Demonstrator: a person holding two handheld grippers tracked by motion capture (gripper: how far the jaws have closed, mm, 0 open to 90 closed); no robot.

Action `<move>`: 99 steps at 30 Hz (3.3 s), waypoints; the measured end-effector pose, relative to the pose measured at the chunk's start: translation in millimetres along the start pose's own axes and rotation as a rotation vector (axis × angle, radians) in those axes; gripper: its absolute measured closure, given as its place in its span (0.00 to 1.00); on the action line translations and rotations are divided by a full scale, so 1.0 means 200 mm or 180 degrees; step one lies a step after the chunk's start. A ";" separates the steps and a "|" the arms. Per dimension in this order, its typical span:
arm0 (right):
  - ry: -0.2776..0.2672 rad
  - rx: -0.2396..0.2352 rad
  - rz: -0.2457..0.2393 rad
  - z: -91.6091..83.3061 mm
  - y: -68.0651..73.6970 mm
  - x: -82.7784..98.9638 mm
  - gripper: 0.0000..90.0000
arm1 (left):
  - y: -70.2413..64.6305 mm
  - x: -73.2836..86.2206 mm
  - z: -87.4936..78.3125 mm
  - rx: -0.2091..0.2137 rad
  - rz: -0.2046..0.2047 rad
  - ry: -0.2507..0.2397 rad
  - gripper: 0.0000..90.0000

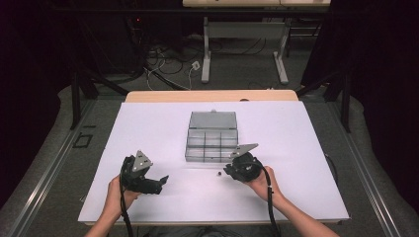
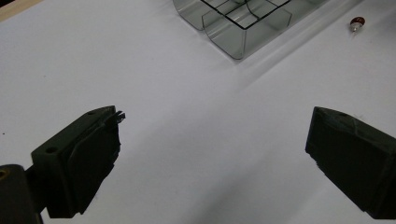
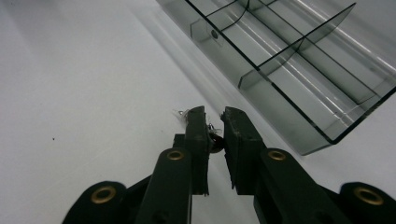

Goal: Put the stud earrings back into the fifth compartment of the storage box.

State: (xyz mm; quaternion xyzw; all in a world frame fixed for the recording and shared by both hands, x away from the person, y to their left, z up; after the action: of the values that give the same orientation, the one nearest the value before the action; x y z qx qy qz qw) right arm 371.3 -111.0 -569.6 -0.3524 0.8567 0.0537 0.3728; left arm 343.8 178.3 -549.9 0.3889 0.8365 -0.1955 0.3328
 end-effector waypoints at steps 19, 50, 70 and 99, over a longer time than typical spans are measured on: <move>-0.0091 0.0099 -0.0011 -0.05 -0.02 -0.03 0.89 | 0.00 -0.01 0.00 0.0000 0.0025 -0.0041 0.03; -0.0270 0.0148 0.0046 -0.10 -0.05 -0.11 0.89 | 0.01 0.00 0.00 -0.0014 0.0044 -0.0027 0.03; -0.0353 0.0129 0.0035 -0.09 -0.06 -0.18 0.89 | 0.01 0.00 0.01 -0.0045 0.0040 -0.0041 0.03; -0.0318 0.0199 0.0008 0.03 -0.11 -0.31 0.89 | 0.01 0.01 0.00 -0.0047 0.0046 -0.0028 0.03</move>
State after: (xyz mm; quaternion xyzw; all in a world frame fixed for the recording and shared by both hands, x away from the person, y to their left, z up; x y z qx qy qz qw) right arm 418.0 -89.7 -529.0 -0.3364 0.8387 0.0449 0.4259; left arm 344.6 179.4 -551.5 0.3916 0.8336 -0.1886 0.3408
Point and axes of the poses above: each handheld gripper's, and its own axes: z roughly forward along the jaws, x roughly out of its underside, y roughly to its left, the point moved 6 cm from there along z, roughly forward along the jaws, and after that the axes turned 15 degrees about x, right-handed, at the moved point
